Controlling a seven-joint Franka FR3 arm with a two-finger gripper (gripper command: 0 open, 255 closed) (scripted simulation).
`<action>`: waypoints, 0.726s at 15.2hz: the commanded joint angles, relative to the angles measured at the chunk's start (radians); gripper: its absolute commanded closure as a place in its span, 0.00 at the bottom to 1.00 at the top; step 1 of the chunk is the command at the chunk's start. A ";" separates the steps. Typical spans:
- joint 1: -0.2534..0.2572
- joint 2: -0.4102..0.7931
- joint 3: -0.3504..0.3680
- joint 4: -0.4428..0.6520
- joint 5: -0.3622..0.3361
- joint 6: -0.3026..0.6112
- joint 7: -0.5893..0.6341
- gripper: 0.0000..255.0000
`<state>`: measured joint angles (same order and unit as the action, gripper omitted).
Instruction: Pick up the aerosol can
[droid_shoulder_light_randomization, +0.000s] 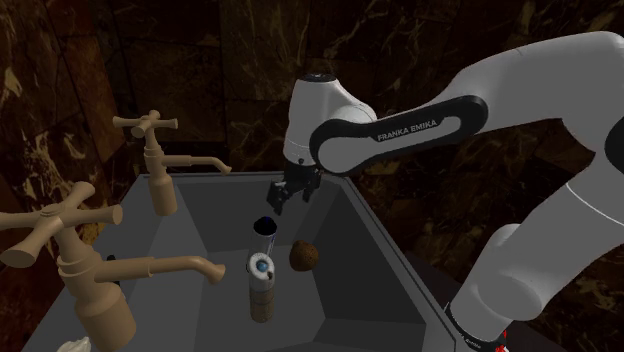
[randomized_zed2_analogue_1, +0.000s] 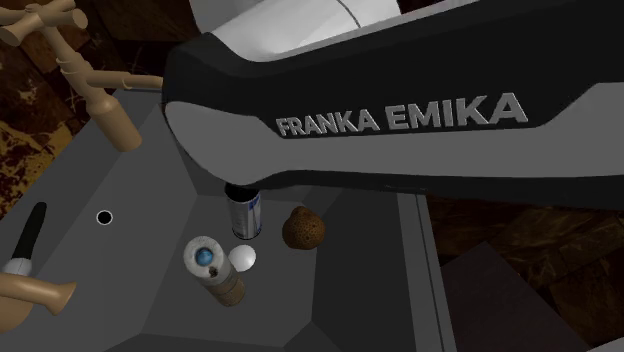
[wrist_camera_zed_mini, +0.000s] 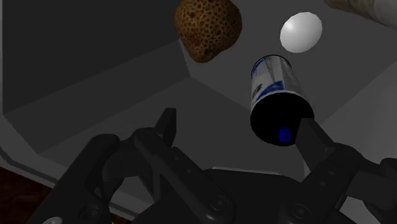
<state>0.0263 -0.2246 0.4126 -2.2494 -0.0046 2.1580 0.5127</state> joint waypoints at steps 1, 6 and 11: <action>-0.006 0.086 0.037 0.058 -0.051 0.021 0.084 0.00; 0.005 0.254 0.078 0.168 -0.174 0.048 0.242 0.00; 0.008 0.286 0.076 0.133 -0.202 0.109 0.267 0.00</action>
<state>0.0329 0.0519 0.4886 -2.1128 -0.1986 2.2552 0.7724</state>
